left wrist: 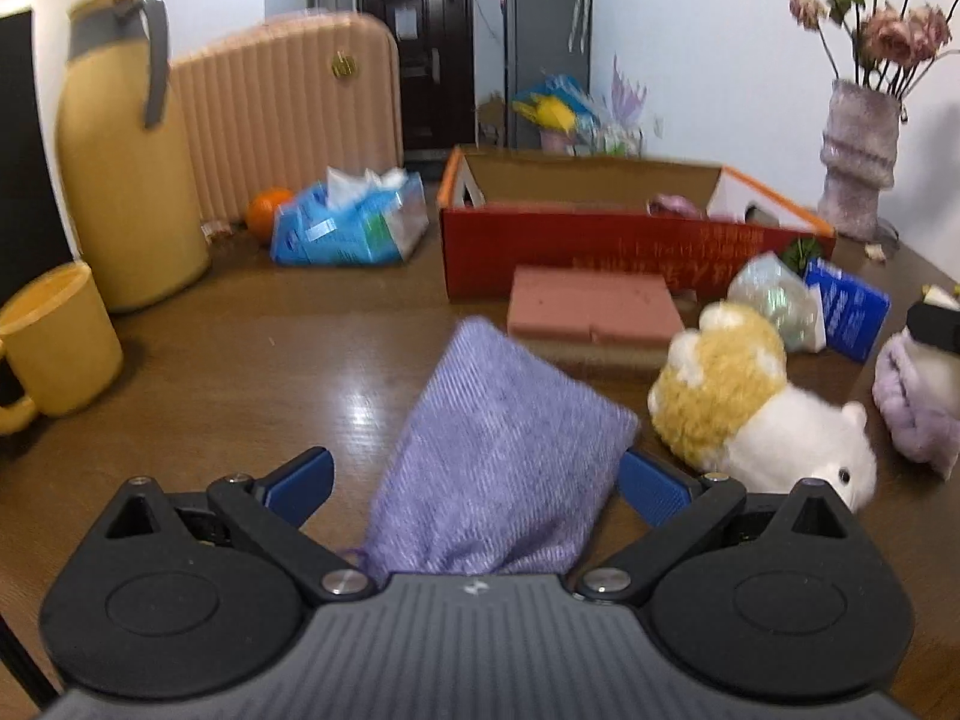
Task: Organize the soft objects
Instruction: 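Grasp the purple drawstring pouch with the left gripper while the right gripper holds the sponge, then carry the purple pouch and white sponge with both grippers toward the cardboard box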
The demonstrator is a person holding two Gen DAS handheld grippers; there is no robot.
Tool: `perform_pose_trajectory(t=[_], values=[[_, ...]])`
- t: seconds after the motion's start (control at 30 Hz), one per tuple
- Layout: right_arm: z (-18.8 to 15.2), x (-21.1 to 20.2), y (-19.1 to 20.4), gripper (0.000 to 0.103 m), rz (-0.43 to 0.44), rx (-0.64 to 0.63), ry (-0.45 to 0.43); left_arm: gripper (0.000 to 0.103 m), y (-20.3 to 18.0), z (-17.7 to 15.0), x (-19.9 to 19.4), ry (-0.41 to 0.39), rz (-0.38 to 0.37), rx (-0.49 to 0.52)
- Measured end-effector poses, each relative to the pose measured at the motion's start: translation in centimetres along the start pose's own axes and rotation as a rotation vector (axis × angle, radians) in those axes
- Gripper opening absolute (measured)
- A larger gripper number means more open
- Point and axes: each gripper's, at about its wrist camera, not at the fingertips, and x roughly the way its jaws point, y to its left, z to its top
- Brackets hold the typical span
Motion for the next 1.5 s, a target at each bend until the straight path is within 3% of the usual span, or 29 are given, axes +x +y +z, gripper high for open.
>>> perform_pose_trajectory(t=[0.2, 0.53, 0.6, 0.73, 0.83, 1.5], values=[[0.0, 0.1, 0.1, 0.053, -0.003, -0.002, -0.002, 0.103, 0.6, -0.4, 2.1, 0.109, -0.020, -0.032], [-0.3, 0.6, -0.1, 0.053, -0.030, 0.001, 0.014, 0.102, 0.4, -0.5, 2.5, 0.110, -0.010, -0.020], [-0.3, 0.6, -0.1, 0.053, -0.036, 0.001, 0.017, 0.093, 0.5, -0.5, 2.3, 0.097, -0.007, -0.021], [-0.4, 0.7, -0.2, 0.053, -0.046, -0.001, 0.018, 0.061, 0.5, -0.3, 1.8, 0.064, -0.015, -0.022], [-0.5, 0.8, -0.2, 0.053, -0.053, -0.002, 0.020, 0.051, 0.6, -0.3, 1.2, 0.033, -0.033, -0.024], [-0.2, 0.6, 0.5, 0.053, -0.068, -0.050, -0.046, 0.051, 0.7, 0.9, -2.9, -0.189, 0.040, -0.034]])
